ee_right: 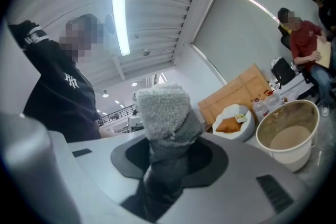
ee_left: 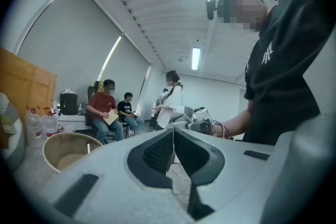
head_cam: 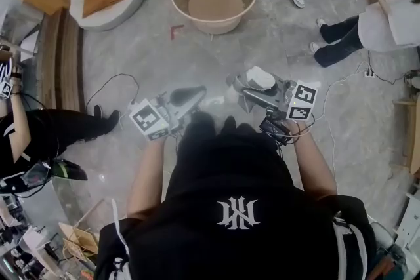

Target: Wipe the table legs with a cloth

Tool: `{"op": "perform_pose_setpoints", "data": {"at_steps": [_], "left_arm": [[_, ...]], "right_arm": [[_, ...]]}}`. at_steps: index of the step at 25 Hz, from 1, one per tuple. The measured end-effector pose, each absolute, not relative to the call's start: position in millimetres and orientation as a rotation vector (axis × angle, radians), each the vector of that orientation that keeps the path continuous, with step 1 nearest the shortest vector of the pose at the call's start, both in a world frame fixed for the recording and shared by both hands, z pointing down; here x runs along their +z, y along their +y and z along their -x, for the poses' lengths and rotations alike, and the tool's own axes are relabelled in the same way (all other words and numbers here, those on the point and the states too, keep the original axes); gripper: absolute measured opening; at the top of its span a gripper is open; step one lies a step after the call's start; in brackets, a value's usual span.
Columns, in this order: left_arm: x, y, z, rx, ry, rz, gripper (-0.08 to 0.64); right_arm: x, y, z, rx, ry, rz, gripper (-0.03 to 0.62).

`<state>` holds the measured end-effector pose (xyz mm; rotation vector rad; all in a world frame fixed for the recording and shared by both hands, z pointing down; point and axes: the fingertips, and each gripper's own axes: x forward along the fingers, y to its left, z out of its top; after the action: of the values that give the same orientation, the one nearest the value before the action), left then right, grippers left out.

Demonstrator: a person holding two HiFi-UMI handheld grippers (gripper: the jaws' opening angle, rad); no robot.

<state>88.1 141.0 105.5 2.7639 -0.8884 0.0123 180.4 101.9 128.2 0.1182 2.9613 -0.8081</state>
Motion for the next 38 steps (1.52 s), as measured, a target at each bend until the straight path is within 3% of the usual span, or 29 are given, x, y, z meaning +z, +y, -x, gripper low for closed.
{"op": "perform_pose_setpoints", "data": {"at_steps": [38], "left_arm": [[105.7, 148.3, -123.9, 0.048, -0.816, -2.771, 0.008]], "right_arm": [[111.6, 101.4, -185.4, -0.796, 2.836, -0.222, 0.127]]}}
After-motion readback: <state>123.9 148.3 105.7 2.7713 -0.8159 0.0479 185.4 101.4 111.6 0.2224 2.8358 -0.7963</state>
